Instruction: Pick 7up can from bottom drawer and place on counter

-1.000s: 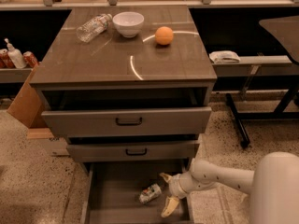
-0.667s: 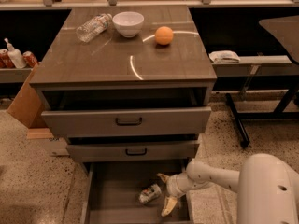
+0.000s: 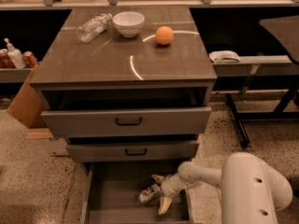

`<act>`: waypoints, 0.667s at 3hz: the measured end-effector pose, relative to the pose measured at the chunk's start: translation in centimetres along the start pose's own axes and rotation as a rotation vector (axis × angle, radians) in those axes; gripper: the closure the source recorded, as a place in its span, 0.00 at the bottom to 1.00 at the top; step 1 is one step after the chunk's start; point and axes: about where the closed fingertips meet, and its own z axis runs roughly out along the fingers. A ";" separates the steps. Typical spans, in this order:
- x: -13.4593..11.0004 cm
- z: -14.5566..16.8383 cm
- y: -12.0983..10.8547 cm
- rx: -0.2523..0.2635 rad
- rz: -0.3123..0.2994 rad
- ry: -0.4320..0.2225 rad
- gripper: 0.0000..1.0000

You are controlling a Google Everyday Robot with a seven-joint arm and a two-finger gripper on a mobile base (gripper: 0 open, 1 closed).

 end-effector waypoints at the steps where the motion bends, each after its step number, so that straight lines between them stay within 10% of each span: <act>1: 0.9 2.3 -0.5 -0.024 -0.020 -0.004 0.00; 2: 1.4 3.7 -0.6 -0.043 -0.022 -0.012 0.00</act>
Offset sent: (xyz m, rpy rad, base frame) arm 0.0144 0.0157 -0.0494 0.0083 0.0291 0.0561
